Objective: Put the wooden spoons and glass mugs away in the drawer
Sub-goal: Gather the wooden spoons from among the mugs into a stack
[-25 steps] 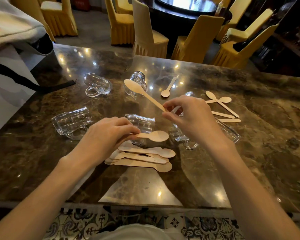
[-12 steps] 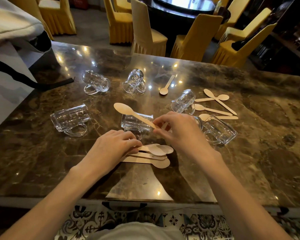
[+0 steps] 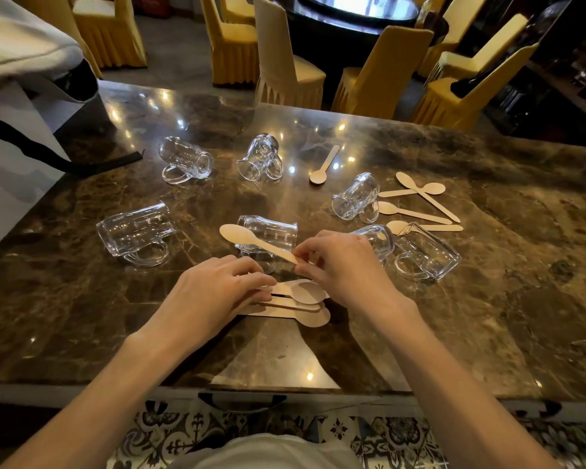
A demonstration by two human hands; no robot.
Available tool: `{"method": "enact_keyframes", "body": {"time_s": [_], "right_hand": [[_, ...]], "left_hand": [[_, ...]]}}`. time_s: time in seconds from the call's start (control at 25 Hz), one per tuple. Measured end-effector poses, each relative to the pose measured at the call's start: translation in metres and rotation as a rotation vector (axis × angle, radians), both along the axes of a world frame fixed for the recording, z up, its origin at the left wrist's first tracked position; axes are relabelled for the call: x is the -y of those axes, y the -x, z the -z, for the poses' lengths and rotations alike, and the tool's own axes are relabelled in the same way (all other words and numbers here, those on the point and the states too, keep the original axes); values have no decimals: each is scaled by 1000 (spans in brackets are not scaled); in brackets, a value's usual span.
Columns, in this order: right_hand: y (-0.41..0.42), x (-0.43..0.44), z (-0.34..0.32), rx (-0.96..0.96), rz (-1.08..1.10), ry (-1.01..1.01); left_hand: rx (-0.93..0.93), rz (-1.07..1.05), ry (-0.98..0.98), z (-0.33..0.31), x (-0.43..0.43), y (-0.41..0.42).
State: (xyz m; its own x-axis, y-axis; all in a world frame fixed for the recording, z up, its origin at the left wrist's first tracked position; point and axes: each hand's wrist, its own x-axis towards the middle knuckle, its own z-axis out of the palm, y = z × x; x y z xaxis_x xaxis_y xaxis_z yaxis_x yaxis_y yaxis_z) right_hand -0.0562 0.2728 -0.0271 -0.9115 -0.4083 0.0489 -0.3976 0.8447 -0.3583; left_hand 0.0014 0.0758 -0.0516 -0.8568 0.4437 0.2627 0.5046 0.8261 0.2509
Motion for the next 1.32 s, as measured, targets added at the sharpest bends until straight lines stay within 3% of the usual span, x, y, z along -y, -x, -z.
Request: {"method": "enact_keyframes", "body": {"time_s": [0.28, 0.68, 0.92, 1.12, 1.32], "right_hand": [[-7, 2, 12, 9, -124, -110], [-1, -10, 7, -12, -145, -19], [27, -46, -22, -108, 156, 138], [64, -95, -27, -160, 445, 122], [101, -138, -12, -112, 588, 64]], "left_hand": [[-26, 13, -71, -11, 2, 2], [-62, 16, -109, -32, -4, 39], [-39, -49, -153, -49, -10, 97], [-9, -102, -111, -47, -40, 149], [109, -202, -114, -36, -67, 203]]}}
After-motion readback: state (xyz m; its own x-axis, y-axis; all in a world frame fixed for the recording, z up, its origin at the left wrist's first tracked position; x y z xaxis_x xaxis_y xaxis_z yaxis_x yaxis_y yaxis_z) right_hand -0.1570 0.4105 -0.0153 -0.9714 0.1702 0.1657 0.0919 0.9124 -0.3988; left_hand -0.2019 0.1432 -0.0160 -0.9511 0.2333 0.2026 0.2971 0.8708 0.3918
